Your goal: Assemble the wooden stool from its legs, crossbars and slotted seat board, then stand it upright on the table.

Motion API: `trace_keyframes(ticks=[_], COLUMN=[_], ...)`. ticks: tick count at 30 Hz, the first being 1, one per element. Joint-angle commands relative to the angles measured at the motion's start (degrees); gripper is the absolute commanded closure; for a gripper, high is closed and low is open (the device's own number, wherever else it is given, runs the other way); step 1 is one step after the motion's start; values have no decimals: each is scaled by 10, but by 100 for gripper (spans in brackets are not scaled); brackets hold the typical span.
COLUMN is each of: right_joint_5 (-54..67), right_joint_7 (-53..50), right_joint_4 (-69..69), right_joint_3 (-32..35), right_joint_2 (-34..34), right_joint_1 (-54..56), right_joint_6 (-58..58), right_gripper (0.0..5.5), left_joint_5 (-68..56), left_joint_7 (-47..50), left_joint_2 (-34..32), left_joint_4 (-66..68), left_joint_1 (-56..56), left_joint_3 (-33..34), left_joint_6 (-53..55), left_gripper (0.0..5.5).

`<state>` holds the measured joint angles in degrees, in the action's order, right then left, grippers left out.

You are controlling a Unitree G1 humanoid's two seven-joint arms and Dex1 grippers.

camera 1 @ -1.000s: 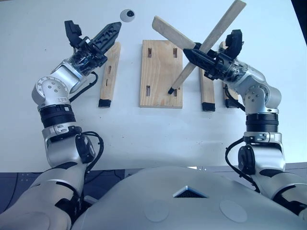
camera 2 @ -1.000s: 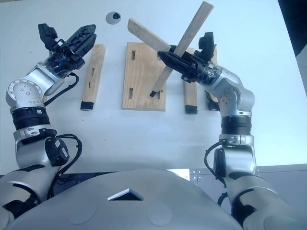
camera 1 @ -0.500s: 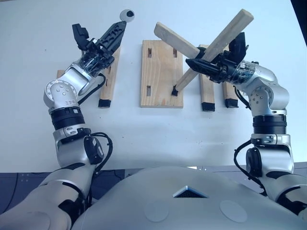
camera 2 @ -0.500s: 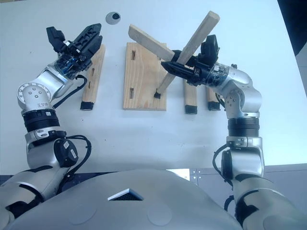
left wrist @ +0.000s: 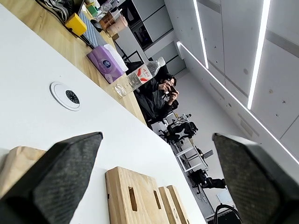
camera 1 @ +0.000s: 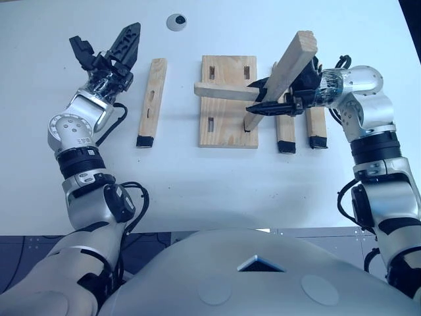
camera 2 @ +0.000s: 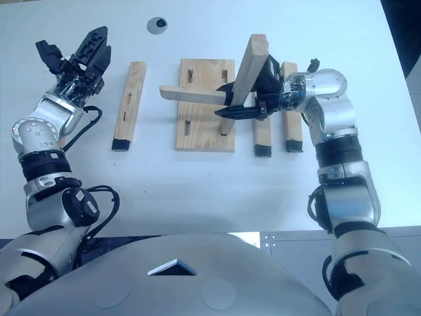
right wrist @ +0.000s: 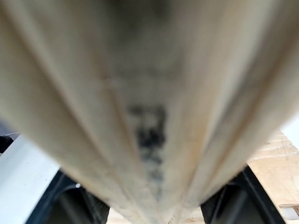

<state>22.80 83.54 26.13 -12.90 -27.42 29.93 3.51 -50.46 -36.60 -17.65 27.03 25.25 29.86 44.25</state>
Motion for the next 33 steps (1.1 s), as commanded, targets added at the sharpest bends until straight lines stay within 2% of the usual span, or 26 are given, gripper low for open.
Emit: trace_keyframes(ticks=[1,8,14,15,22,25,27,29,31,33], right_joint_5=[-85,-92,-63,-57,-35,-79,-89,-77,-37,29], right_joint_7=[-22,-49,-73,-80,-82,-81,-97,-120,-180,-303], right_joint_4=[39,16,-12,-16,-127,-118,-93,-99,-154,-234], right_joint_3=[-44,-63,-31,-21,43,52,71,96,132,181], right_joint_2=[-23,-23,-29,-29,-76,-125,-139,-134,-99,-37], right_joint_1=[-62,-151,-116,-105,-94,-129,-159,-192,-226,-258], right_joint_6=[-3,-48,-33,-28,22,-20,-44,-49,-10,80], right_gripper=[344,345,345,307,193,146,139,139,139,139], left_joint_5=[3,10,14,11,-9,-16,-17,-13,-10,-10], left_joint_7=[8,11,11,10,12,16,19,23,28,35], left_joint_2=[-8,-6,-7,-6,-4,1,10,15,16,18], left_joint_4=[6,13,19,18,-13,-45,-83,-97,-100,-104], left_joint_1=[-6,-9,-3,-4,-11,-19,-33,-42,-51,-58], left_joint_3=[10,6,2,4,17,17,5,-2,-1,0], left_joint_6=[-7,-7,-7,-7,1,3,5,3,0,-2], left_gripper=[117,117,117,117,117,117,117,117,117,117])
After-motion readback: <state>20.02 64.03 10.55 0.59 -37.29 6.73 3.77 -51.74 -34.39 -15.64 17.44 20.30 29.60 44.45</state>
